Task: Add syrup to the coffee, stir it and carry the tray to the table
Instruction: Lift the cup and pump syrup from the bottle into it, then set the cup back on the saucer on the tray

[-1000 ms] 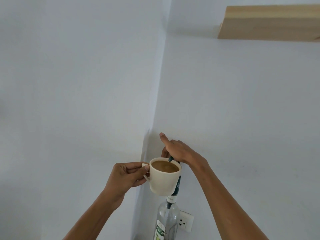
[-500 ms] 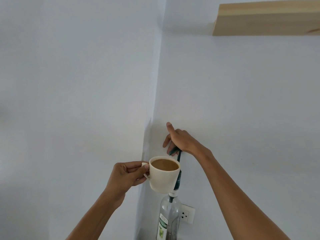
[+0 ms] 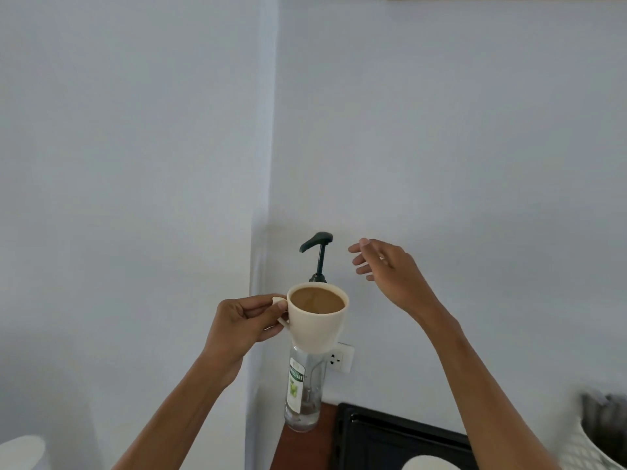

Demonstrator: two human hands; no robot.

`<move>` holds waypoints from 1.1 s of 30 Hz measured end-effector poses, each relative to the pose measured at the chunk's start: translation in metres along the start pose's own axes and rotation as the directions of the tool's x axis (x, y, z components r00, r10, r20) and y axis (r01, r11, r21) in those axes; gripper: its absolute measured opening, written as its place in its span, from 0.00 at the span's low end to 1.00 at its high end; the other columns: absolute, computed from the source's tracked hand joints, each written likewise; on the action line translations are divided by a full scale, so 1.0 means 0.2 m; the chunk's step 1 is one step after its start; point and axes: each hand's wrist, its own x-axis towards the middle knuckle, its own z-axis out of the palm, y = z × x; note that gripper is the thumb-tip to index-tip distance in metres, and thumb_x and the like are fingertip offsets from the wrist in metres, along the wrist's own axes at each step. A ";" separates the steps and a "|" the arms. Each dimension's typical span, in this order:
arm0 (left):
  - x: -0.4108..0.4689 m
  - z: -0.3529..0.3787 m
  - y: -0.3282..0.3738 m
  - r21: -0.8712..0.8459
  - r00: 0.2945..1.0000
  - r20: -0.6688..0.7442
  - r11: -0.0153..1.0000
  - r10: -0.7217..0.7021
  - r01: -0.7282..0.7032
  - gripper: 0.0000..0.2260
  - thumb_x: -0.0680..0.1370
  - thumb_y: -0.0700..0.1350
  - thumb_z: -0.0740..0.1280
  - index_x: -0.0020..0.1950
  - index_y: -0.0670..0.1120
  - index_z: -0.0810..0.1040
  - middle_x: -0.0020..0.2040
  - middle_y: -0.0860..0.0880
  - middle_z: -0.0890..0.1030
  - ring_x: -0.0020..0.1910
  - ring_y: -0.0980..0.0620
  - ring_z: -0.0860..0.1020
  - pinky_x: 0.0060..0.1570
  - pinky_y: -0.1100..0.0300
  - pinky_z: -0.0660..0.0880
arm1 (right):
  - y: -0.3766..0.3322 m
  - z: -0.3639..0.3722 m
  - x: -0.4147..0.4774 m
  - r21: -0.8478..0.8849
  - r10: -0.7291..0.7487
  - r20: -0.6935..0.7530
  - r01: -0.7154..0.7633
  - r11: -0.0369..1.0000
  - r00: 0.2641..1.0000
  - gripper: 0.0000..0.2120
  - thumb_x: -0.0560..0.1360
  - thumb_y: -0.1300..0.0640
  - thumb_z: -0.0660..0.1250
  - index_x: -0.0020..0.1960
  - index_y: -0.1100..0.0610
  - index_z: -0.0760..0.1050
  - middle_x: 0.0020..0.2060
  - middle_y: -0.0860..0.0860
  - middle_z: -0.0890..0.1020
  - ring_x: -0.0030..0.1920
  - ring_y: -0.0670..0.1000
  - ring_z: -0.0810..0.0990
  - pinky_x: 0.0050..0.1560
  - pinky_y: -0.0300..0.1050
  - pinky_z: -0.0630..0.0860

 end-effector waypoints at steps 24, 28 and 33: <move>-0.42 0.75 -0.63 -0.062 0.984 0.122 0.988 -0.131 0.139 0.16 0.65 0.52 0.79 0.49 0.47 0.90 0.47 0.42 0.90 0.49 0.47 0.89 0.49 0.59 0.85 | 0.73 -0.45 -1.00 0.168 0.192 0.184 -0.223 0.960 0.964 0.29 0.68 0.53 0.83 0.66 0.45 0.79 0.59 0.40 0.85 0.59 0.45 0.84 0.57 0.40 0.82; -0.47 0.83 -0.74 -0.069 0.980 0.139 0.986 -0.144 0.154 0.11 0.69 0.48 0.77 0.50 0.48 0.90 0.48 0.44 0.90 0.49 0.49 0.88 0.49 0.61 0.84 | 0.84 -0.50 -1.08 0.195 0.213 0.196 -0.251 0.948 0.957 0.29 0.67 0.56 0.84 0.66 0.46 0.79 0.59 0.42 0.85 0.60 0.45 0.85 0.56 0.38 0.81; -0.54 0.89 -0.86 -0.054 0.973 0.149 0.982 -0.174 0.184 0.08 0.71 0.45 0.75 0.49 0.49 0.90 0.47 0.45 0.90 0.49 0.50 0.88 0.50 0.61 0.84 | 0.94 -0.52 -1.18 0.183 0.253 0.226 -0.296 0.938 0.941 0.31 0.67 0.54 0.84 0.68 0.47 0.79 0.60 0.43 0.85 0.61 0.46 0.84 0.62 0.46 0.82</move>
